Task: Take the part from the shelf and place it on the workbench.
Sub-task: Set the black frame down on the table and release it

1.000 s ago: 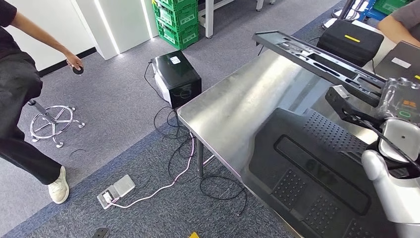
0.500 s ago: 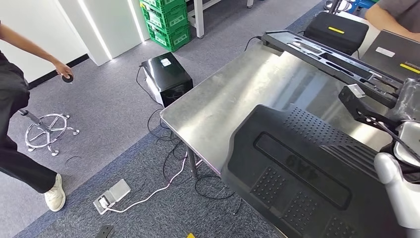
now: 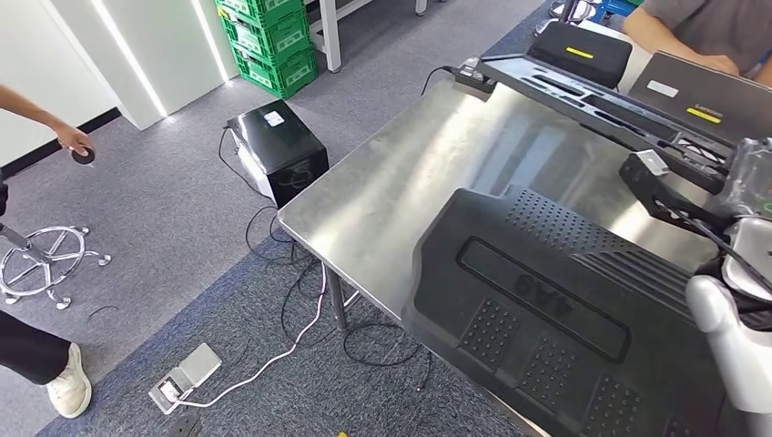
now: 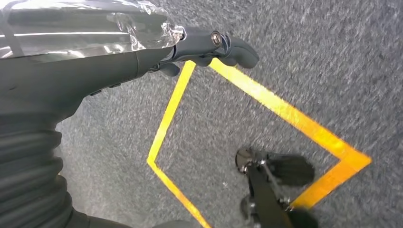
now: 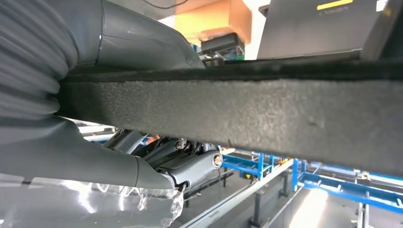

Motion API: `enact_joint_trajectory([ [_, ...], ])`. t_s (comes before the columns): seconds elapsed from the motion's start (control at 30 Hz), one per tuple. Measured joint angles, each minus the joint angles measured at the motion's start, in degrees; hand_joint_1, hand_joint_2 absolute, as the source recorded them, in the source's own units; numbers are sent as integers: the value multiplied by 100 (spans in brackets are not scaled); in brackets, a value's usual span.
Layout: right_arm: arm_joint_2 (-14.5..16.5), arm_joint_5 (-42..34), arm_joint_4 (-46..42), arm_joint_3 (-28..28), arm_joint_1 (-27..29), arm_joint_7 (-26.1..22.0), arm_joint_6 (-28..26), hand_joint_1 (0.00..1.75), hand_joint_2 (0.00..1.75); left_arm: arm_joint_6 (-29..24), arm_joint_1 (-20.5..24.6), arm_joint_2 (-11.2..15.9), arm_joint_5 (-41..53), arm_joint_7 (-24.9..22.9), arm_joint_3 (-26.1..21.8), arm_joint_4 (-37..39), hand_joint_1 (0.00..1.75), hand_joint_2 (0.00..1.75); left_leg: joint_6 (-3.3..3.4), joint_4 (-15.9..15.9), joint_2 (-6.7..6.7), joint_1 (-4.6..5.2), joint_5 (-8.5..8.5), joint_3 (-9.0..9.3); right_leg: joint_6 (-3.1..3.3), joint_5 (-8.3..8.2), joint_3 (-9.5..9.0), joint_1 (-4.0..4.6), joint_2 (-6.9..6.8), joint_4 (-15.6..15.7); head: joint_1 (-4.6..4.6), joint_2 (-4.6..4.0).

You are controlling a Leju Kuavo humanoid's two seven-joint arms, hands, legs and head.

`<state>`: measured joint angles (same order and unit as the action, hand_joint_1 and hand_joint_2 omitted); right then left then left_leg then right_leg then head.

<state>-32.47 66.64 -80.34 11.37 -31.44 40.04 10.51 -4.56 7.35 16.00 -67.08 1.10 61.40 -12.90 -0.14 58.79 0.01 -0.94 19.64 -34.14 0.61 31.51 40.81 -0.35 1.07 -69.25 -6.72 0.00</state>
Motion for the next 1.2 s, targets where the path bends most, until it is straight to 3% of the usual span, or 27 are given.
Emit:
enact_joint_trajectory([
  [0.07, -3, -30, 0, 0, 16, 1, -34, 175, 175, -1, -2, -1, 0, 1, 0, 0, 0, 175, 2, 4, 46, 5, 5, 0, -38, 174, 273, -41, -43, -566, -64, 0],
  [0.1, -4, -45, 0, 0, 20, 1, -53, 175, 175, 0, -2, -1, 0, 1, 0, 0, 0, 175, -5, 8, 68, 2, 13, 5, -53, 106, 275, -59, -55, -567, -91, 0],
  [0.17, -13, -68, 0, 0, 20, -1, -77, 175, 175, 0, -1, -2, -1, 1, 0, 0, 0, 175, -38, 24, 105, -9, 42, 27, -74, -263, -34, -87, -108, 62, -152, 0],
  [0.23, -24, -96, 2, 0, 12, -2, -102, 175, 175, -3, 1, 0, -4, 2, 0, 0, 0, 175, -96, 48, 130, -1, 72, 28, -62, -489, -362, -65, -188, 736, -209, 0],
  [0.27, -27, -113, 3, 0, 8, -2, -126, 175, 175, -4, 0, 1, -5, 3, 0, 0, 0, 175, -127, 56, 141, 6, 80, 23, -41, -510, -429, -46, -207, 895, -226, 0],
  [0.4, -26, -170, 4, 5, -23, -4, -211, 175, 175, -14, 3, 0, -5, 59, 0, 0, 0, 175, -240, 129, 156, -4, 162, 11, 100, -510, -434, -23, -144, 962, -192, 0],
  [0.47, -20, -175, 4, 15, -56, -6, -219, 175, 175, -23, 4, -1, -6, 92, 0, 0, 0, 175, -264, 592, 101, -16, 456, -169, 169, -518, -453, -27, -124, 986, -146, 0],
  [0.53, -8, -176, 4, 30, -71, -6, -220, 175, 175, -29, -3, -1, -9, 106, 0, 0, 0, 175, -266, 1369, 60, -12, 808, -530, 205, -510, -456, -3, -90, 984, -80, 0],
  [0.57, -2, -176, 4, 40, -71, -6, -220, 175, 175, -32, -9, -2, -10, 110, 0, 0, 0, 175, -263, 1646, 51, -10, 880, -672, 212, -508, -459, 10, -64, 983, -51, 0],
  [0.6, 3, -176, 4, 49, -71, -6, -220, 175, 175, -34, -16, -1, -11, 114, 0, 0, 0, 175, -255, 1728, 46, -6, 840, -726, 215, -505, -465, 20, -32, 981, -23, 0],
  [0.63, 6, -176, 4, 56, -71, -7, -221, 175, 175, -36, -21, -1, -11, 116, 0, 0, 0, 175, -240, 1580, 41, -4, 691, -675, 215, -502, -475, 26, 1, 979, 6, 0],
  [0.7, 9, -176, 4, 64, -72, -8, -221, 175, 175, -37, -26, 0, -11, 119, 0, 0, 0, 175, -193, 847, -38, 1, 264, -374, 207, -489, -495, 30, 63, 972, 68, 0],
  [0.77, 14, -177, 4, 68, -81, -8, -222, 175, 175, -39, -28, 0, -11, 124, 0, 0, 0, 175, -156, 262, -140, 5, 43, -145, 177, -478, -478, 36, 118, 945, 113, 0],
  [0.87, 18, -177, 4, 72, -89, -8, -228, 175, 175, -40, -17, -1, -11, 131, 0, 0, 0, 175, -111, 110, -127, 29, 34, -96, 98, -492, -451, 11, 186, 952, 155, 0],
  [0.93, 11, -179, 4, 71, -87, -10, -230, 175, 175, -41, -7, -1, -20, 145, 0, 0, 0, 175, -51, 46, -79, 18, 2, -60, 45, -410, -418, 1, 142, 853, 163, 0],
  [0.97, 8, -185, 4, 70, -90, -12, -230, 175, 175, -51, -7, -1, -32, 160, 0, 0, 0, 175, -23, 14, -53, 10, -13, -45, 21, -286, -332, -1, 89, 653, 145, 0],
  [1.03, 4, -212, 4, 72, -85, -15, -230, 175, 175, -92, -20, -1, -64, 206, 0, 0, 0, 175, 8, -4, -7, 14, -21, -35, -18, 73, 1, -19, -18, -68, 77, 0],
  [1.1, 4, -234, 3, 72, -53, -15, -229, 175, 175, -138, -40, -3, -87, 275, -1, 0, 0, 175, 12, -1, 39, 21, -14, -31, -42, 240, 279, -45, -47, -638, 22, 0],
  [1.13, 4, -237, 1, 72, -36, -15, -228, 175, 175, -154, -47, -6, -95, 313, -1, 0, 0, 175, 9, 0, 60, 20, -8, -24, -49, 166, 280, -55, -55, -630, -5, 0],
  [1.2, 2, -237, -20, 71, -11, -15, -225, 175, 175, -159, -52, -17, -110, 370, -3, 0, 0, 175, -16, 7, 95, 15, 17, 4, -52, -222, -39, -69, -106, 30, -68, 0],
])
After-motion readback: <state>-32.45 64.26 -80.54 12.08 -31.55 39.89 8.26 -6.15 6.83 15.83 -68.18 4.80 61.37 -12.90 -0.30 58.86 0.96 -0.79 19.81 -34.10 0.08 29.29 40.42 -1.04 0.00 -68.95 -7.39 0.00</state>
